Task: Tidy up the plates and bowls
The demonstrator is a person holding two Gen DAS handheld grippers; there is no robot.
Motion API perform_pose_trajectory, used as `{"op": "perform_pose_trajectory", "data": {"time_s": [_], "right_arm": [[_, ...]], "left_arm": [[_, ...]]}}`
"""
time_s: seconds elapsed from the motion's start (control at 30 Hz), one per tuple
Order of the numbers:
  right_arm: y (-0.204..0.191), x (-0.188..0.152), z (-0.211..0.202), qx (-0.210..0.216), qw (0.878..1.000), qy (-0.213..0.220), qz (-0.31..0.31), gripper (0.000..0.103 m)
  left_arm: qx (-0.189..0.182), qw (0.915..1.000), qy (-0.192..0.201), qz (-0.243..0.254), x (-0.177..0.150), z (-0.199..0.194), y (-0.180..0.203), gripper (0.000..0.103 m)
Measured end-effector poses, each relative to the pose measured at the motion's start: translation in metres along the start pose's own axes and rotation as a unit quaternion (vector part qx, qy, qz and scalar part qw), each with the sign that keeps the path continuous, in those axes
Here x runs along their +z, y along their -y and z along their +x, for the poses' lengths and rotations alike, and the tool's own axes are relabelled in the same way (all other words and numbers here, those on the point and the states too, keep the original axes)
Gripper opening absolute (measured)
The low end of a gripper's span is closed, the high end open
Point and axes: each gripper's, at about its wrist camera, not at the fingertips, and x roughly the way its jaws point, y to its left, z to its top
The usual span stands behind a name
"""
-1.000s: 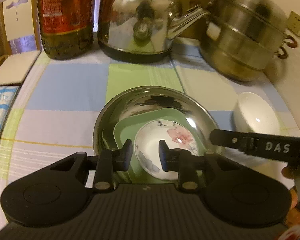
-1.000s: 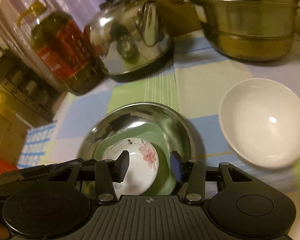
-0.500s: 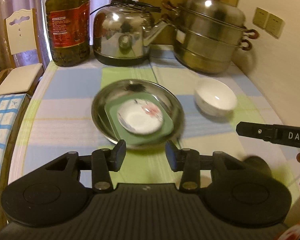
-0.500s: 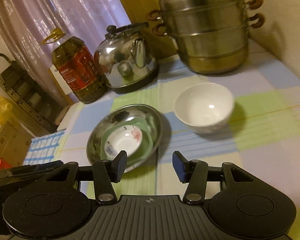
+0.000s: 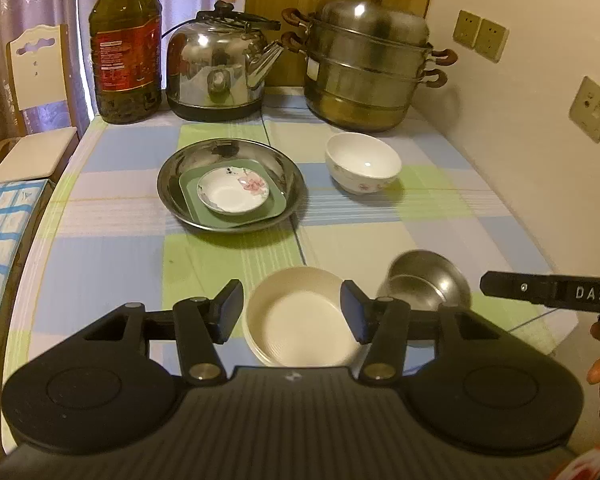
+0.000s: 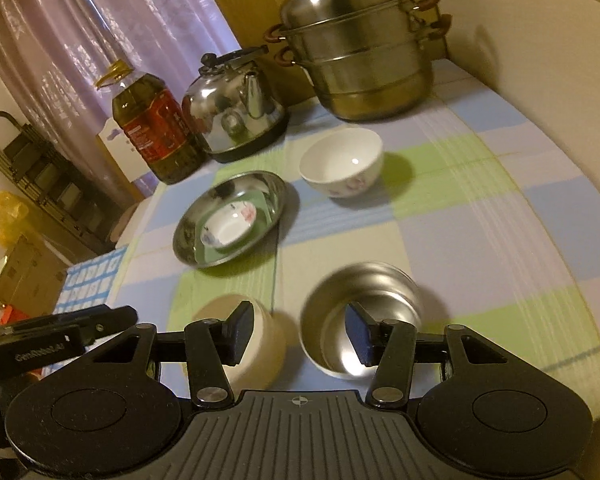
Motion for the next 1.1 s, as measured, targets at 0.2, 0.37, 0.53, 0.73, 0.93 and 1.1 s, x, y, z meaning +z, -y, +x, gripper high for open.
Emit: {"op": "perform_pose_trajectory", "data": {"time_s": [0.2, 0.37, 0.53, 0.73, 0.93, 1.1], "right_arm": [[0.011, -0.02, -0.024, -0.009, 1.0, -0.008, -0.003, 0.051], [0.018, -0.034, -0.035, -0.014, 1.0, -0.018, -0.007, 0.051], [0.019, -0.043, -0.04, -0.017, 0.999, -0.026, -0.009, 0.051], [0.023, -0.052, -0.045, -0.029, 0.999, -0.035, -0.007, 0.051], [0.028, -0.058, -0.048, -0.032, 0.999, -0.043, -0.001, 0.051], [0.029, -0.064, -0.048, -0.027, 0.998, -0.051, 0.002, 0.051]], "left_arm": [[0.01, 0.9999, -0.007, -0.004, -0.018, -0.019, 0.01, 0.05], [0.012, 0.9997, -0.014, -0.013, -0.032, -0.029, 0.015, 0.05], [0.024, 0.9992, -0.022, -0.022, -0.045, -0.033, 0.016, 0.05], [0.026, 0.998, -0.034, -0.047, -0.055, -0.035, 0.014, 0.05], [0.029, 0.9971, -0.04, -0.058, -0.064, -0.04, 0.014, 0.05], [0.043, 0.997, -0.039, -0.051, -0.069, -0.047, 0.015, 0.05]]}}
